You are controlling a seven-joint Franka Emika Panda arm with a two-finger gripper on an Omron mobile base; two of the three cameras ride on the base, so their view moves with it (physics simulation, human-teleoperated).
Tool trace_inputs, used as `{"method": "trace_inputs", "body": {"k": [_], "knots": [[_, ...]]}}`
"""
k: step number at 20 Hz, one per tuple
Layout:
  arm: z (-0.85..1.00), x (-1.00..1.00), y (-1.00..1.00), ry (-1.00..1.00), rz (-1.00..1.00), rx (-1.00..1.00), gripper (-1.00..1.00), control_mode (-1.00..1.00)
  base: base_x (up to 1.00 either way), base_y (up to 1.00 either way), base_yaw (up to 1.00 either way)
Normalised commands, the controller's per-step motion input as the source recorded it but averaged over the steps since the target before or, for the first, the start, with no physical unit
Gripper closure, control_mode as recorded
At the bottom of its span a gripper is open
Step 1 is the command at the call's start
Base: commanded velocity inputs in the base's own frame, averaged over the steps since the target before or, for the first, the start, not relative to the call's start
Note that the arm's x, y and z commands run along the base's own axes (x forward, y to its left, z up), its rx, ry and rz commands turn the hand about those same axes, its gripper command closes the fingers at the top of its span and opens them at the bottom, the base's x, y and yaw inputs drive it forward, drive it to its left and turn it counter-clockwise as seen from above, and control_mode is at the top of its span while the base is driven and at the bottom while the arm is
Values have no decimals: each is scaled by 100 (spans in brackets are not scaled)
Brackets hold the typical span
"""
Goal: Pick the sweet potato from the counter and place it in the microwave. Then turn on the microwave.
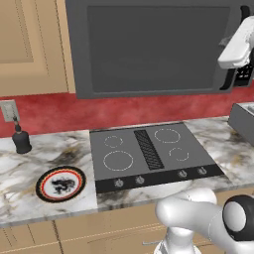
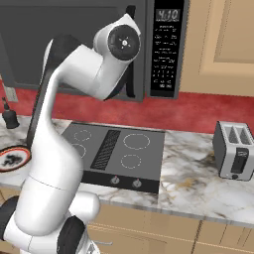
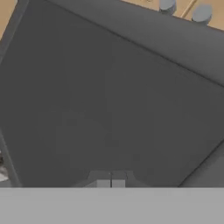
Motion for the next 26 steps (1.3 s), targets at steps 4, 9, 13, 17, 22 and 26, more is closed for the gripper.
{"method": "trace_inputs", "body": {"k": [4, 9, 13, 17, 22, 26], "knots": [[0, 39, 0, 5, 22, 1, 100, -100, 0, 0, 0], [0, 32, 0, 4, 18, 0, 100, -100, 0, 0, 0], [0, 35, 0, 3, 15, 0, 100, -100, 0, 0, 0], [1, -29, 0, 0, 9, 0, 100, -100, 0, 0, 0], [18, -100, -24, 0, 0, 0, 100, -100, 0, 0, 0], [5, -100, -62, 0, 0, 0, 100, -100, 0, 0, 0]]}}
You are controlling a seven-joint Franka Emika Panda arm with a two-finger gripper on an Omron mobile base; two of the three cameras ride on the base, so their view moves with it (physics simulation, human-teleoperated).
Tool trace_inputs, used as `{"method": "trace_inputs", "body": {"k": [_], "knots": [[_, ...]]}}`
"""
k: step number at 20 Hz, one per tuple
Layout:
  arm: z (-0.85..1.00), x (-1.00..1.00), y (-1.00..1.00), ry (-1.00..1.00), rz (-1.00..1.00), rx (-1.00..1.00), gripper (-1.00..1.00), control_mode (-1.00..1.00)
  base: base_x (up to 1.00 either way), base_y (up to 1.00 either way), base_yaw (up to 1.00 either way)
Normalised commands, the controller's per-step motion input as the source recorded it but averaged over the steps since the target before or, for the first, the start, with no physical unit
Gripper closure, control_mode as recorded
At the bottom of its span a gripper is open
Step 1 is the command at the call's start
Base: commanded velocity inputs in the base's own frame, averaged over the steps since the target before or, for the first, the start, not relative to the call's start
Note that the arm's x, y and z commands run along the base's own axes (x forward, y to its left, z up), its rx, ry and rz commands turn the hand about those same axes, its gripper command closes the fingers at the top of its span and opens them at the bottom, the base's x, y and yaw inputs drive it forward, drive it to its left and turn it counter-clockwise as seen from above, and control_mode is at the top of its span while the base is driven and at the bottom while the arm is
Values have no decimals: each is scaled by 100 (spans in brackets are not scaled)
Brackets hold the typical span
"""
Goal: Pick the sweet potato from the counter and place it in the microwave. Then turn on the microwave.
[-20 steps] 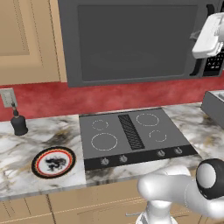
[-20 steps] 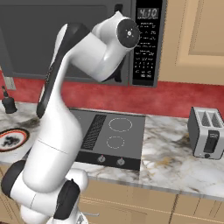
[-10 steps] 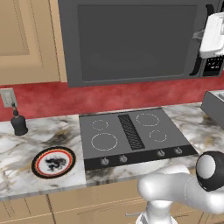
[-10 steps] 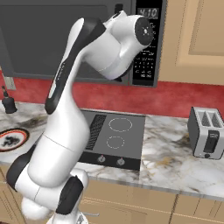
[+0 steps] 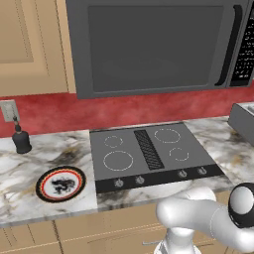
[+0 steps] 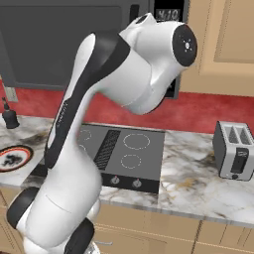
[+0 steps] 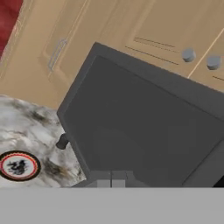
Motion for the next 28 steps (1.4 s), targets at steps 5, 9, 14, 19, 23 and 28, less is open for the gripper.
{"method": "trace_inputs", "body": {"k": [5, 9, 14, 19, 23, 28], "knots": [[-21, -36, -99, 0, 0, 5, 100, -100, 0, 0, 0], [-64, 12, -98, 0, 0, 22, 100, -100, 0, 0, 0], [-76, 20, -63, 0, 0, 20, 100, -100, 0, 0, 0], [-72, 1, -9, -1, 0, 8, 100, -100, 0, 0, 0], [-34, 11, 2, 0, -2, 0, 100, -100, 0, 0, 0], [-4, 48, 9, 0, -5, 0, 100, -100, 0, 0, 0]]}}
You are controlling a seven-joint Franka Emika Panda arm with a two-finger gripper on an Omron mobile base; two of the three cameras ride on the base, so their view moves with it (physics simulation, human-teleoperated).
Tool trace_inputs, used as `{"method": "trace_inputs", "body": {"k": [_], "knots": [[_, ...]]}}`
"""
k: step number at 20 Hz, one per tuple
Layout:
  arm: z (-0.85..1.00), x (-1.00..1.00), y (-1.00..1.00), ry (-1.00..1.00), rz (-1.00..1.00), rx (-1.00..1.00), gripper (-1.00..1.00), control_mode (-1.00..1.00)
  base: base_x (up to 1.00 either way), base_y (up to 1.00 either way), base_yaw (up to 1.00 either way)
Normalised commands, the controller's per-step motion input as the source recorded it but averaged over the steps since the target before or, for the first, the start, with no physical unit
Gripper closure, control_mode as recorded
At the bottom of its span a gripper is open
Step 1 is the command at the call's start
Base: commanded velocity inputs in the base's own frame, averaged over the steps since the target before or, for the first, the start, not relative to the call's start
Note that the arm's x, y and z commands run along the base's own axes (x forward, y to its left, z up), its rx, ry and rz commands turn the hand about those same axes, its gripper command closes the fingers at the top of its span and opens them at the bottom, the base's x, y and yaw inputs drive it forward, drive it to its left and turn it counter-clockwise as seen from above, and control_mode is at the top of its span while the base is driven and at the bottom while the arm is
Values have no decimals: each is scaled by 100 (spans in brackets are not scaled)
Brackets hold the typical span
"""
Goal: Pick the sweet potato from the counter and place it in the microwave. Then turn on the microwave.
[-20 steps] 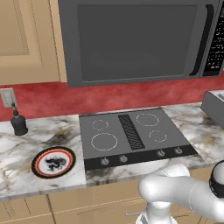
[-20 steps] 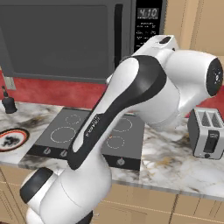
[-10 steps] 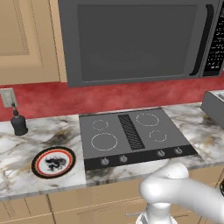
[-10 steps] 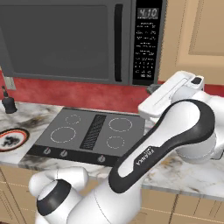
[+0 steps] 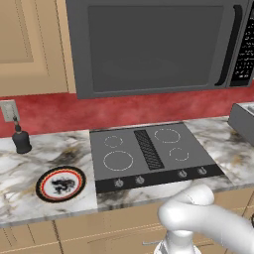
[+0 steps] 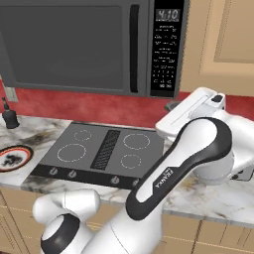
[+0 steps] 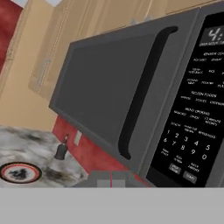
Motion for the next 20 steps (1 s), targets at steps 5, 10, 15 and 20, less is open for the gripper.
{"method": "trace_inputs", "body": {"k": [5, 10, 15, 20], "knots": [[0, 62, 0, 0, -6, 0, 100, -100, 0, 0, 0], [0, 47, 0, 0, -5, 0, 100, -100, 0, 0, 0], [-2, 36, 0, 0, -6, 0, 100, -100, 0, 0, 0], [0, 30, 0, 0, -7, 0, 100, -100, 0, 0, 0]]}}
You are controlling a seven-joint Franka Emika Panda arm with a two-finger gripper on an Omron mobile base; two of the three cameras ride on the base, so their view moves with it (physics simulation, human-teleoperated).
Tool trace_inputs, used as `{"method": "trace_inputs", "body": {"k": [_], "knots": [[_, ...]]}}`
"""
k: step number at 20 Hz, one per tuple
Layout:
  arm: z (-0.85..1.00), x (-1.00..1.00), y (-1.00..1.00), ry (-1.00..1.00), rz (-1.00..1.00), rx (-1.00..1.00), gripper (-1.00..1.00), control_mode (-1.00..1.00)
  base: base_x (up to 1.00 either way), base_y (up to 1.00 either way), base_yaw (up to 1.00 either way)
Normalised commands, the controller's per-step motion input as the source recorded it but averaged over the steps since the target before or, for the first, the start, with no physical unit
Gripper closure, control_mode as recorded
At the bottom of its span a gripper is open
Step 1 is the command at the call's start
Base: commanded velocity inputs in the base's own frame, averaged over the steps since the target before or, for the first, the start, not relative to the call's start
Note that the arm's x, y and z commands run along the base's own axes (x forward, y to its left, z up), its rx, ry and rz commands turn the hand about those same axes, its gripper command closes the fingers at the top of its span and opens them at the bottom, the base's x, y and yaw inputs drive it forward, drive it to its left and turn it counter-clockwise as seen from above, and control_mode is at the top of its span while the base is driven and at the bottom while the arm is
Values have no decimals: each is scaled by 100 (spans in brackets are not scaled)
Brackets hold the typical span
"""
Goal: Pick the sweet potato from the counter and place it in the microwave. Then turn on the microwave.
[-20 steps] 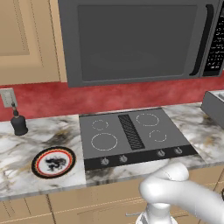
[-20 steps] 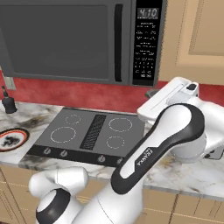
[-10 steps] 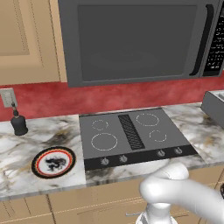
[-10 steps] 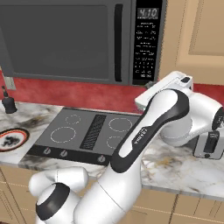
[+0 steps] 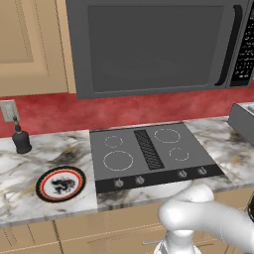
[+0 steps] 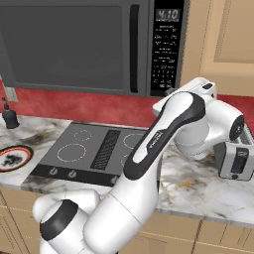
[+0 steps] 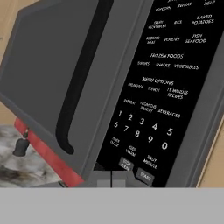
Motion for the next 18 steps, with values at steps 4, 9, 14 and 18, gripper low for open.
{"method": "trace_inputs", "body": {"k": [4, 9, 14, 18], "knots": [[-1, 13, 0, 0, -7, 0, 100, -100, 0, 0, 0], [-5, 0, 0, 0, -5, 0, 100, -100, 0, 0, 0], [-3, 0, 6, 0, -5, 0, 100, -100, 0, 0, 0], [0, 9, 16, 0, -4, 0, 100, -100, 0, 0, 0]]}}
